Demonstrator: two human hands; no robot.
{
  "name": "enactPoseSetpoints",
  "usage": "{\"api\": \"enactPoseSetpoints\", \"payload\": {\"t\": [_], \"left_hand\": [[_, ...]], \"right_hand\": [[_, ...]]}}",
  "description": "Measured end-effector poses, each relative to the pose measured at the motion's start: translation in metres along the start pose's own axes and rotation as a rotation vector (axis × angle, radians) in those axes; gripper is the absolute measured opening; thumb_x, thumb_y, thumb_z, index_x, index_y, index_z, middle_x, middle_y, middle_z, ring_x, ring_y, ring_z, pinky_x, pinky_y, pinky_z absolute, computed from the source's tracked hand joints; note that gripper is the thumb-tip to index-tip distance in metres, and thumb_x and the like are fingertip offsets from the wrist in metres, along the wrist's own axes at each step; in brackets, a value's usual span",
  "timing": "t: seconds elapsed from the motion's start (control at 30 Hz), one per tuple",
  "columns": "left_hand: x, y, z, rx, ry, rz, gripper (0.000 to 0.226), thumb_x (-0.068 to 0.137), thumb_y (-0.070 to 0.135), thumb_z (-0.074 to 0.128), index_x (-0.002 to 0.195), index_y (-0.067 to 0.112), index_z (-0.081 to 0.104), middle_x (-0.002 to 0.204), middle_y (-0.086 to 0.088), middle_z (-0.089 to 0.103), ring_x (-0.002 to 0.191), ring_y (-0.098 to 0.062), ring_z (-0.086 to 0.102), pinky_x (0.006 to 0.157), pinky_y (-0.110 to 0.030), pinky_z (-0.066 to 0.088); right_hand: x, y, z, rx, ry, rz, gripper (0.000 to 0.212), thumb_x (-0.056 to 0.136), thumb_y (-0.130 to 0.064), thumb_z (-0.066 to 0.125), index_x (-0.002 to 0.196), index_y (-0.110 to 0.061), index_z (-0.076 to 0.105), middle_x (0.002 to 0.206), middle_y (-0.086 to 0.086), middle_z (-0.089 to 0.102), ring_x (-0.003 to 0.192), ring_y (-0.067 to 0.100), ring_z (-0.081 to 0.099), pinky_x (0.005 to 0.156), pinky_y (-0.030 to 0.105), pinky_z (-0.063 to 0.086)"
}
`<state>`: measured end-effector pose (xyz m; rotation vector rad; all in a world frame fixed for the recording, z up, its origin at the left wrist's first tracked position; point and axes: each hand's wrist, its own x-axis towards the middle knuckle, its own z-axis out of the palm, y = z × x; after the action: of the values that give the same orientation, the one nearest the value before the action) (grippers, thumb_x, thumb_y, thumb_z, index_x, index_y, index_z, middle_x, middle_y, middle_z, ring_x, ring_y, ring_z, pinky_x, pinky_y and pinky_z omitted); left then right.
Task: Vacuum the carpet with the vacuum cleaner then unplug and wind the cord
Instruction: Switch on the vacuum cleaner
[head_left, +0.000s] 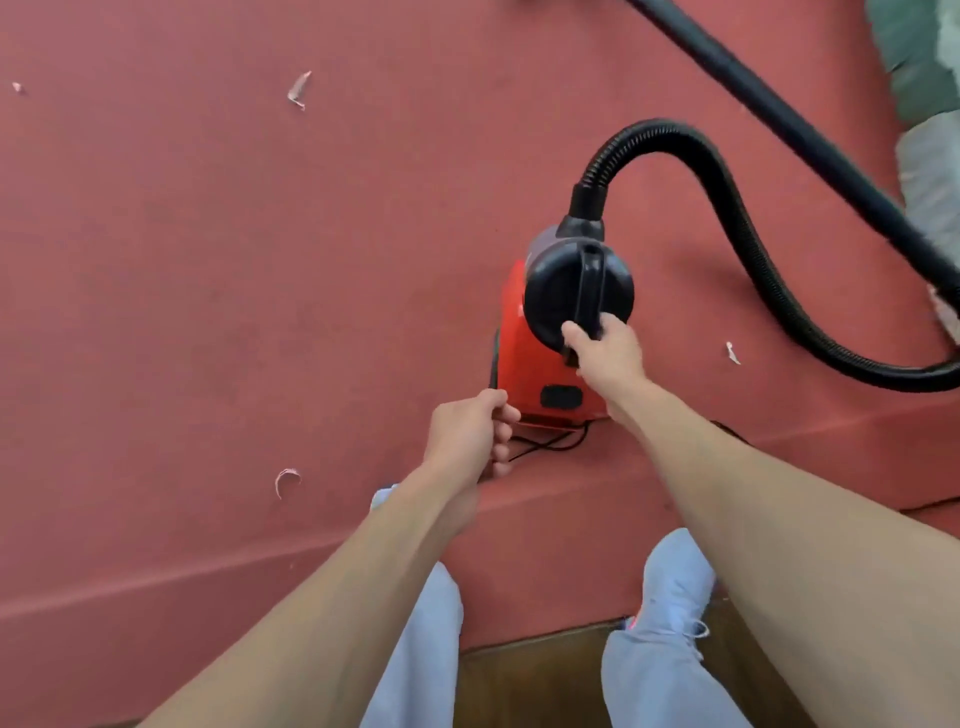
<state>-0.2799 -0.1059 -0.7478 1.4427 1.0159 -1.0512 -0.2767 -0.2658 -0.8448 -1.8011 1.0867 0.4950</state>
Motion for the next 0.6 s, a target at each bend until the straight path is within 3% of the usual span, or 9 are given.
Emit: {"api": "enactPoseSetpoints", "payload": {"t": [0.07,0.23,0.47,0.6], "left_hand": [[0.025,-0.019,-0.003,-0.044,-0.006,-0.026,0.029,0.091,0.020,0.053,0.063,0.013,0.055,0.051,0.002,0.040,0.036,-0.009,0.032,0.034,-0.015,0.026],[0.047,-0.054,0.016,-0.058,0.007,-0.091,0.029,0.091,0.020,0.052,0.063,0.013,0.054,0.051,0.003,0.038,0.034,-0.008,0.030,0.033,-0.014,0.025],[0.020,-0.068,0.037,0.054,-0.048,-0.045,0.030,0.090,0.021,0.054,0.061,0.014,0.056,0.052,0.001,0.042,0.039,-0.011,0.034,0.034,-0.016,0.028],[0.026,-0.072,0.035,0.123,-0.038,0.025,0.025,0.089,0.021,0.056,0.065,0.014,0.057,0.049,0.002,0.043,0.037,-0.011,0.035,0.036,-0.017,0.029]], "right_hand": [[0.011,0.020,0.010,0.084,0.015,-0.103,0.012,0.093,-0.030,0.057,0.088,-0.019,0.061,0.082,0.001,0.072,0.087,0.022,0.068,0.085,0.048,0.055],[0.008,0.030,0.006,0.111,0.022,-0.186,0.017,0.098,-0.026,0.052,0.082,-0.023,0.057,0.074,-0.006,0.069,0.083,0.017,0.067,0.083,0.044,0.056],[-0.054,0.096,-0.006,-0.077,-0.083,-0.106,0.019,0.090,-0.036,0.051,0.078,-0.022,0.055,0.072,-0.008,0.068,0.095,0.026,0.061,0.084,0.043,0.050],[-0.080,0.144,-0.022,-0.180,-0.148,-0.060,0.031,0.077,-0.055,0.041,0.077,-0.028,0.055,0.084,0.001,0.068,0.085,0.021,0.062,0.081,0.042,0.051]]}}
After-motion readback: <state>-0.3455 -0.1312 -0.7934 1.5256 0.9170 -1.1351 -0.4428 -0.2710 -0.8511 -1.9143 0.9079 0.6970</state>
